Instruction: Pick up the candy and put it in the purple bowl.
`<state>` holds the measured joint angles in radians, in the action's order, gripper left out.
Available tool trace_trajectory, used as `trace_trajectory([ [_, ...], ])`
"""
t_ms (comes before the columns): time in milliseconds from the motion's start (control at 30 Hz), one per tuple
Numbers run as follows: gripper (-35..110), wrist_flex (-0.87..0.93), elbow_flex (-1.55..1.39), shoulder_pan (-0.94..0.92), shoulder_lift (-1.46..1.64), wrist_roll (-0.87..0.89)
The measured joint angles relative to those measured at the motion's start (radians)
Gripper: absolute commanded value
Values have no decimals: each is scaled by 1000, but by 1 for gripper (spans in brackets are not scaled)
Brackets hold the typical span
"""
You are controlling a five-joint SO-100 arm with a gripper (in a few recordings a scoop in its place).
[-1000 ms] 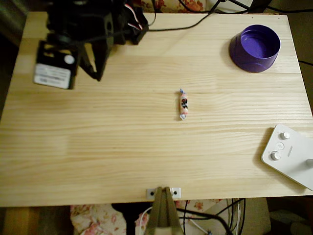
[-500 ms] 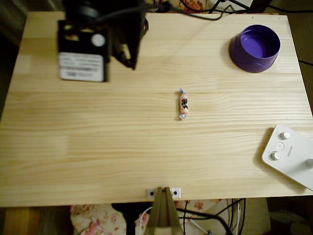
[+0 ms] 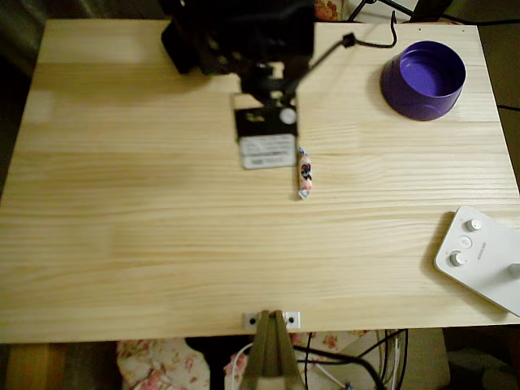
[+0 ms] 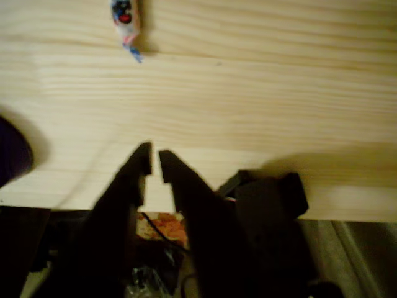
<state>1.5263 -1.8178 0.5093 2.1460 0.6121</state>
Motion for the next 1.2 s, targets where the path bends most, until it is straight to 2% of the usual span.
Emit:
trace_trajectory([
  [500, 0, -140, 0, 130, -160, 77],
  [933, 0, -416, -37, 144, -268, 63],
  [1200, 0, -492, -52, 117, -328, 100],
])
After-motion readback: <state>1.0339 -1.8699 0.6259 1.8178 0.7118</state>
